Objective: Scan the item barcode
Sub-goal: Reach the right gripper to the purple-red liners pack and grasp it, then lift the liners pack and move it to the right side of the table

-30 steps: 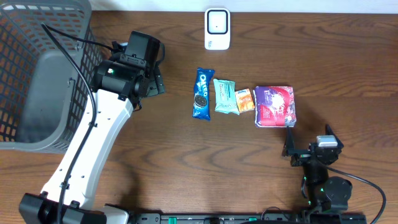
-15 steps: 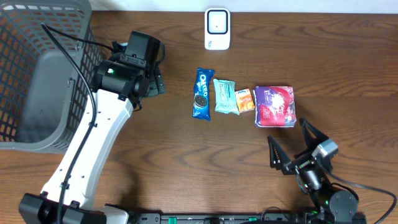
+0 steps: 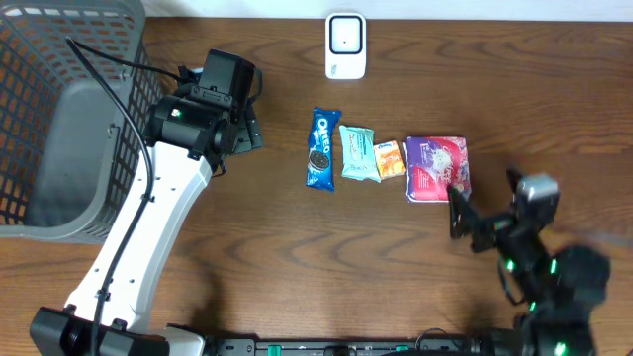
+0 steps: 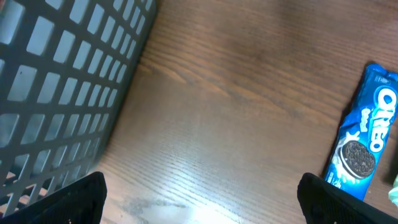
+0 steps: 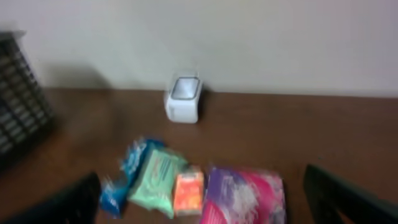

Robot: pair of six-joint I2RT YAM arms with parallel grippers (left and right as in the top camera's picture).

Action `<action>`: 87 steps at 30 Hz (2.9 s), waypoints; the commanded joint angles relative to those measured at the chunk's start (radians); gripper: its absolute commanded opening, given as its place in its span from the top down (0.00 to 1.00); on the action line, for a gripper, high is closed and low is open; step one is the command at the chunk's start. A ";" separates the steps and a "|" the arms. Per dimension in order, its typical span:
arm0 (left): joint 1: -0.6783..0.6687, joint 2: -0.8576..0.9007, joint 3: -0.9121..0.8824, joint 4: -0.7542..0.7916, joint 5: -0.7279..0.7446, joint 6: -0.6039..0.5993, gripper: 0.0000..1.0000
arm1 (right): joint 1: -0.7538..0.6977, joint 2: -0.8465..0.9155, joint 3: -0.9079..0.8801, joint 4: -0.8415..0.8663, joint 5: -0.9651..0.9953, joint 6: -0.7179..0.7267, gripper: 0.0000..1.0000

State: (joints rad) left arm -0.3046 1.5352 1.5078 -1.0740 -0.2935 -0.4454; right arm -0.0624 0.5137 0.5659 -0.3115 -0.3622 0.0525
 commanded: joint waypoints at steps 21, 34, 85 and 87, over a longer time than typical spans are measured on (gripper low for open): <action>0.002 0.002 0.002 -0.002 -0.006 -0.009 0.02 | -0.026 0.695 0.501 -0.449 -0.014 0.134 0.01; 0.002 0.002 0.002 -0.002 -0.006 -0.009 0.02 | -0.203 0.945 0.501 -0.424 -0.142 -0.062 0.01; 0.002 0.002 0.002 -0.002 -0.006 -0.009 0.02 | -0.072 1.005 0.603 -0.386 0.953 0.352 0.99; 0.002 0.002 0.002 -0.002 -0.006 -0.009 0.02 | -0.030 1.029 0.601 -0.385 1.101 0.390 0.99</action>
State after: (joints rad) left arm -0.3046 1.5352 1.5078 -1.0733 -0.2935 -0.4454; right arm -0.1436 1.5135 1.1622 -0.6949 0.3435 0.3214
